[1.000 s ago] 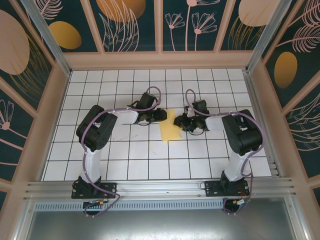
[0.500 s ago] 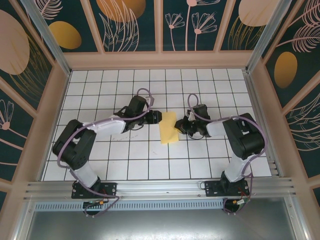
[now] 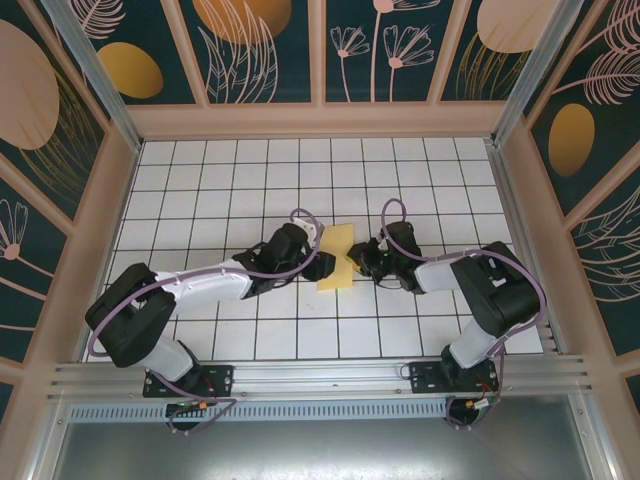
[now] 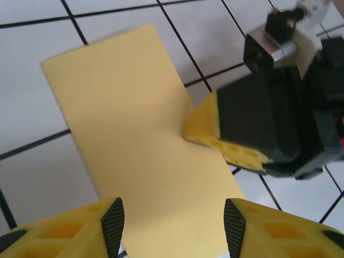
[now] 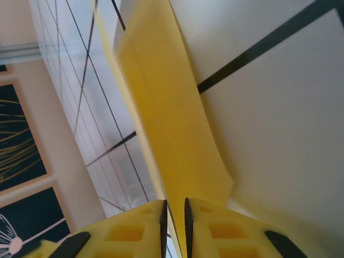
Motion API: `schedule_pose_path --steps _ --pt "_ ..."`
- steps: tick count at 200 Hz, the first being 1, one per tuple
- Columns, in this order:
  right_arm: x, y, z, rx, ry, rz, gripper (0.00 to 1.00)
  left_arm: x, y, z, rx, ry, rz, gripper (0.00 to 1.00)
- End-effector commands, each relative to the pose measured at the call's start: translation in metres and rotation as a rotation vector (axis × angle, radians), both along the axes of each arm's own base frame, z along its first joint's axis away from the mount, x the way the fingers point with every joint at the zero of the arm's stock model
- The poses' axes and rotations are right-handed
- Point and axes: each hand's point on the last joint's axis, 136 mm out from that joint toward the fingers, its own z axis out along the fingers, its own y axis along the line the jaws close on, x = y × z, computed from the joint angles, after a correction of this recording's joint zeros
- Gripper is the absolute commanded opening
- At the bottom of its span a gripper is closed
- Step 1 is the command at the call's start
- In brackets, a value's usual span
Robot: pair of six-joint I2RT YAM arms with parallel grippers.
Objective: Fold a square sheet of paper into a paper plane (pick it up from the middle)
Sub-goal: Third fold the triangle at the center of the table.
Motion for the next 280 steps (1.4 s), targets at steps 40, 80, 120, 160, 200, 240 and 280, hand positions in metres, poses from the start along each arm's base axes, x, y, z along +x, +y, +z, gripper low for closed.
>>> schedule_pose_path --steps 40,80,120,160,200,240,280 --pt "0.009 0.016 0.014 -0.054 -0.094 0.212 0.25 -0.017 -0.012 -0.011 0.107 -0.057 -0.067 0.58" --pt "0.013 0.022 0.017 -0.028 -0.101 0.274 0.22 -0.024 -0.017 -0.02 0.205 -0.086 -0.088 0.61" --pt "0.018 0.023 0.02 -0.04 -0.106 0.283 0.21 -0.041 -0.034 -0.026 0.273 -0.12 -0.144 0.67" --pt "0.021 0.023 0.023 -0.035 -0.111 0.278 0.21 -0.054 -0.044 -0.036 0.376 -0.156 -0.166 0.72" --pt "0.021 0.023 0.024 -0.036 -0.112 0.278 0.21 -0.045 -0.045 -0.05 0.513 -0.225 -0.096 0.7" --pt "0.021 0.021 0.021 -0.048 -0.109 0.278 0.22 -0.037 -0.041 -0.039 0.508 -0.269 -0.043 0.54" --pt "0.022 0.017 0.017 -0.065 -0.103 0.268 0.22 -0.039 -0.043 -0.025 0.45 -0.29 -0.049 0.3"
